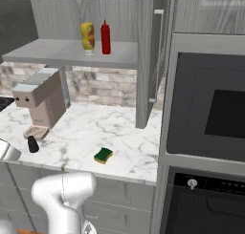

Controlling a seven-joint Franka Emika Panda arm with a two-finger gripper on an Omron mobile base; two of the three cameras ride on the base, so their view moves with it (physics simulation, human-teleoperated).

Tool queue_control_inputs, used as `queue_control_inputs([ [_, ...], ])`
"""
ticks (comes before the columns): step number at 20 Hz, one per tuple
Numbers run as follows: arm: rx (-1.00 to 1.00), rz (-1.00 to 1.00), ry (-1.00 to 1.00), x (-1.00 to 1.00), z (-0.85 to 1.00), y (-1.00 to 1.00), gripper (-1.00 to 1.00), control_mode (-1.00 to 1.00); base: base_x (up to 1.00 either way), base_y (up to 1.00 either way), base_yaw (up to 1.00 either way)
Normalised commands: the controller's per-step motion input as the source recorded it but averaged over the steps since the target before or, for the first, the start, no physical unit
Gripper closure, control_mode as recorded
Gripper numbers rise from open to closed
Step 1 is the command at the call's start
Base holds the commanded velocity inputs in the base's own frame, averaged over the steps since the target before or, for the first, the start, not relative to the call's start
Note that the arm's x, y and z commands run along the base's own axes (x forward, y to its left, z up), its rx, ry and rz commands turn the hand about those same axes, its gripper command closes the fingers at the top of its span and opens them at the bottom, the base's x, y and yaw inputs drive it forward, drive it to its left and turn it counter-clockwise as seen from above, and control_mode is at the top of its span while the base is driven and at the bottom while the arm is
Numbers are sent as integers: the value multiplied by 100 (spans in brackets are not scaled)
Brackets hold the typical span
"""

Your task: There are various items on the counter. Only move the condiments/shakers into the cabinet.

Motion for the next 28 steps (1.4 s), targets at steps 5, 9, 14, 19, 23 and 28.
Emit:
queue_control_inputs([
  [5,10,2,3,16,-8,5,-100,-100,0,0,0],
  [9,2,0,0,50,-8,11,-100,-100,0,0,0],
  [14,0,0,12,80,0,18,-100,-100,0,0,0],
  [19,-2,7,33,57,0,33,-100,-100,0,0,0],
  [23,-11,25,44,8,-17,46,-100,-100,0,0,0],
  [28,-34,24,9,-2,-69,30,-100,-100,0,0,0],
])
